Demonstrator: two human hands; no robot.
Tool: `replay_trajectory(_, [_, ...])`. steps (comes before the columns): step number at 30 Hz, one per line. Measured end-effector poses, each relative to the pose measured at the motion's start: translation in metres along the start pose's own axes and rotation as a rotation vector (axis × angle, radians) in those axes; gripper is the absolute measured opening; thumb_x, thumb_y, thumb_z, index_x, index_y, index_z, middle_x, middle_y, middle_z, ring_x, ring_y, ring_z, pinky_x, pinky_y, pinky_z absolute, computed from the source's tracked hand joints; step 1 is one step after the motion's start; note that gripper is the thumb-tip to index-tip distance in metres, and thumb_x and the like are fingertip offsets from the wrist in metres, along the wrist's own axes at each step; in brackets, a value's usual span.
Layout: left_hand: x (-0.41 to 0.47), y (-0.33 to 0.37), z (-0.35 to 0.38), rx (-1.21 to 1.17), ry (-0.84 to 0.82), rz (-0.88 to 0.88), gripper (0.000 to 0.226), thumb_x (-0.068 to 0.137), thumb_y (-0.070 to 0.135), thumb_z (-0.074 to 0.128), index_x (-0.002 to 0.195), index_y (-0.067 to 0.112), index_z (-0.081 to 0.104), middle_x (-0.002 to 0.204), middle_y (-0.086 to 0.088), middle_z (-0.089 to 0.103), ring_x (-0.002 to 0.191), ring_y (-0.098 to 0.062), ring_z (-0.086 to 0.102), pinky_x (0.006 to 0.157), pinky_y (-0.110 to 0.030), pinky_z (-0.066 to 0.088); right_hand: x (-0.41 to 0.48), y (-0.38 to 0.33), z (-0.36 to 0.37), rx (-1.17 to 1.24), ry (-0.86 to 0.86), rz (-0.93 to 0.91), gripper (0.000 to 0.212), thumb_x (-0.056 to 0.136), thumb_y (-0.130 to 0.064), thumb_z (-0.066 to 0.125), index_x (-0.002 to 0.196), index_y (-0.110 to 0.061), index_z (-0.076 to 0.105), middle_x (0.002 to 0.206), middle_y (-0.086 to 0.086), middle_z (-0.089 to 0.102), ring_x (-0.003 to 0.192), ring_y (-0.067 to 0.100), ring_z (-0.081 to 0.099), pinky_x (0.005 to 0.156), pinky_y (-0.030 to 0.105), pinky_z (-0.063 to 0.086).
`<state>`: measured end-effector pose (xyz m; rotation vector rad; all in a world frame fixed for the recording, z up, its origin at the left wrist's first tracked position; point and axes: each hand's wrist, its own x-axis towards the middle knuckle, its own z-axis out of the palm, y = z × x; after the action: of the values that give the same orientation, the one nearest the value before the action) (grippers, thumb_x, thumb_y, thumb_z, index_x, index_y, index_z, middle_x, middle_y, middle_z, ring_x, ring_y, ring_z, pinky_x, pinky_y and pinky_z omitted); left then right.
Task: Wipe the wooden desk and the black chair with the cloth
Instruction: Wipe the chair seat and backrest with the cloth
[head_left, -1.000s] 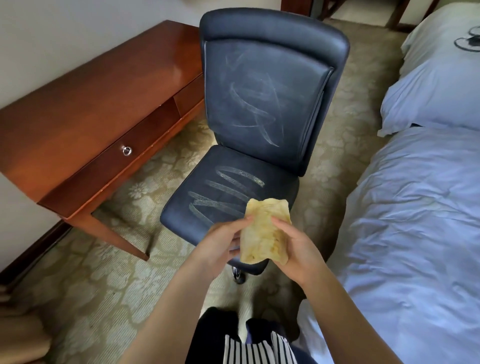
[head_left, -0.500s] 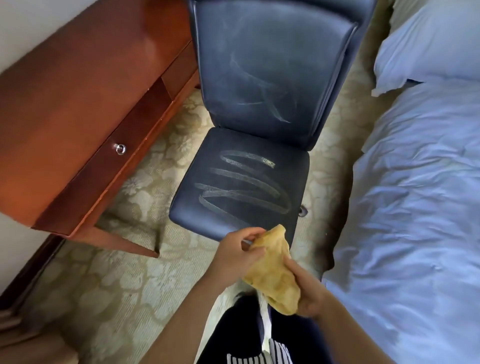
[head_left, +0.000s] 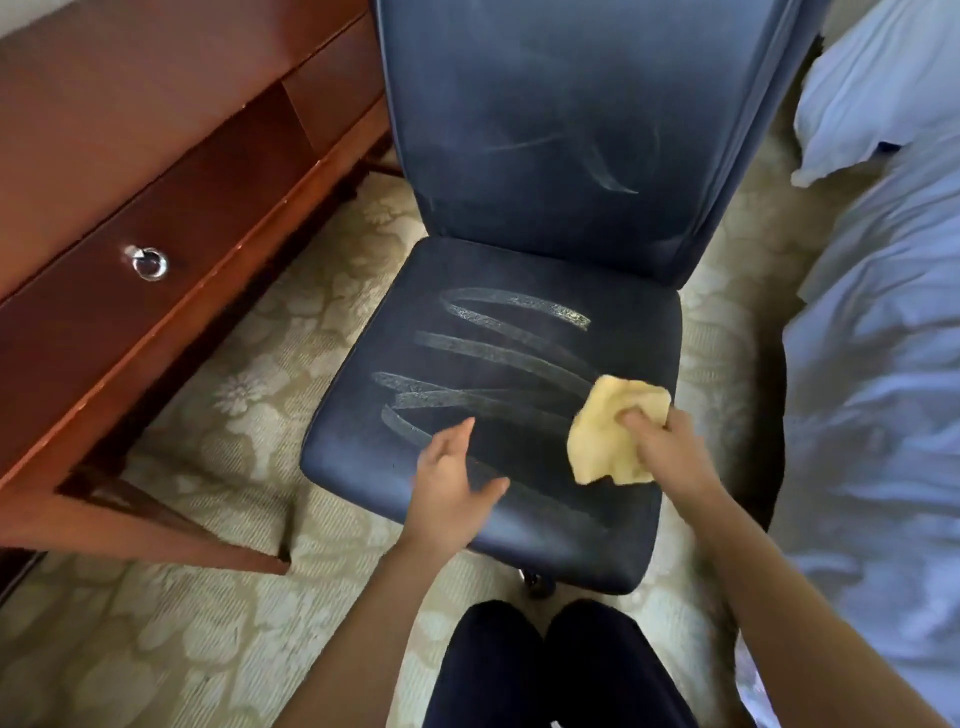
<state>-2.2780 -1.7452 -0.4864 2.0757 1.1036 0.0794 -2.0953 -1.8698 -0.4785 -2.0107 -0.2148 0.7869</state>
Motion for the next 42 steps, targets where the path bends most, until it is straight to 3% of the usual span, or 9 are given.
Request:
replay_trajectory(2, [0.019,-0.036,0.030,0.262,-0.090,-0.052,0.110,0.074,0.053,0.071,0.152,0.019,0.002,0.160,-0.004,-0.005,0.146,-0.021,-0.011,0.117,-0.041,-0.002,0.036,0.011,0.007,-0.126,0.125,-0.176,0.034,0.093,-0.024,0.052,0.122,-0.006,0.054,0.116,0.011,0.059,0.103,0.026,0.056,0.090,0.041,0.046])
replay_trajectory(5, [0.038,-0.085,0.063,0.437,-0.111,-0.082,0.139,0.057,0.076,0.067,0.148,0.017,-0.021,0.152,-0.008,-0.034,0.137,-0.026,-0.036,0.112,-0.048,-0.015,0.077,0.024,0.017,-0.209,0.221,-0.417,0.040,0.096,-0.025,0.049,0.133,-0.010,0.044,0.128,0.012,0.052,0.111,0.029,0.053,0.093,0.039,0.043])
replay_trajectory(9, [0.043,-0.120,0.084,0.485,-0.029,-0.071,0.151,0.048,0.084,0.062,0.144,0.011,-0.028,0.152,-0.015,-0.031,0.138,-0.030,-0.034,0.113,-0.050,-0.014,0.103,0.038,0.016,-0.388,0.292,-0.568,0.033,0.096,-0.021,0.048,0.128,-0.015,0.043,0.110,0.010,0.060,0.100,0.036,0.057,0.075,0.033,0.039])
replay_trajectory(15, [0.048,-0.139,0.090,0.513,0.035,-0.028,0.151,0.035,0.098,0.028,0.146,0.009,-0.022,0.155,-0.009,-0.025,0.142,-0.021,-0.027,0.113,-0.051,-0.012,0.094,0.069,-0.004,-0.672,0.763,-0.690,0.027,0.088,-0.016,0.058,0.114,-0.009,0.055,0.085,0.026,0.063,0.076,0.045,0.060,0.061,0.033,0.031])
replay_trajectory(20, [0.051,-0.124,0.097,0.747,0.028,-0.071,0.148,0.050,0.092,0.045,0.144,-0.002,-0.021,0.154,-0.021,-0.022,0.144,-0.035,-0.018,0.115,-0.051,-0.003,0.086,0.101,0.017,-0.950,0.629,-0.601,0.026,0.091,-0.018,0.056,0.116,-0.016,0.062,0.077,0.018,0.063,0.070,0.040,0.062,0.058,0.033,0.041])
replay_trajectory(27, [0.045,-0.131,0.098,0.719,0.085,-0.043,0.148,0.039,0.094,0.027,0.146,0.003,-0.021,0.156,-0.017,-0.021,0.144,-0.030,-0.017,0.116,-0.047,0.003,0.065,0.149,0.056,-0.648,0.671,-0.828,0.007,0.072,-0.010,0.075,0.071,-0.006,0.070,0.063,0.010,0.060,0.081,0.035,0.057,0.081,0.040,0.038])
replay_trajectory(30, [0.045,-0.133,0.101,0.694,0.096,-0.034,0.150,0.033,0.093,0.019,0.146,0.004,-0.020,0.156,-0.016,-0.021,0.145,-0.030,-0.017,0.116,-0.046,0.005,0.052,0.166,0.064,-0.620,0.446,-0.887,0.019,0.073,-0.009,0.075,0.088,0.001,0.070,0.093,0.017,0.063,0.111,0.042,0.053,0.096,0.053,0.041])
replay_trajectory(36, [0.045,-0.138,0.105,0.671,0.159,-0.019,0.151,0.030,0.093,0.020,0.148,0.005,-0.014,0.158,-0.014,-0.015,0.146,-0.028,-0.013,0.116,-0.045,0.007,0.015,0.188,0.078,-0.873,0.340,-0.865,0.071,0.061,-0.012,0.077,0.129,-0.017,0.058,0.125,0.008,0.061,0.122,0.037,0.051,0.102,0.054,0.039])
replay_trajectory(42, [0.044,-0.139,0.107,0.616,0.193,0.001,0.151,0.031,0.092,0.026,0.149,0.007,-0.011,0.158,-0.012,-0.014,0.146,-0.026,-0.013,0.117,-0.045,0.006,0.011,0.172,0.107,-0.994,0.227,-0.842,0.068,0.062,-0.030,0.078,0.127,-0.021,0.060,0.131,0.009,0.058,0.126,0.038,0.048,0.103,0.055,0.038])
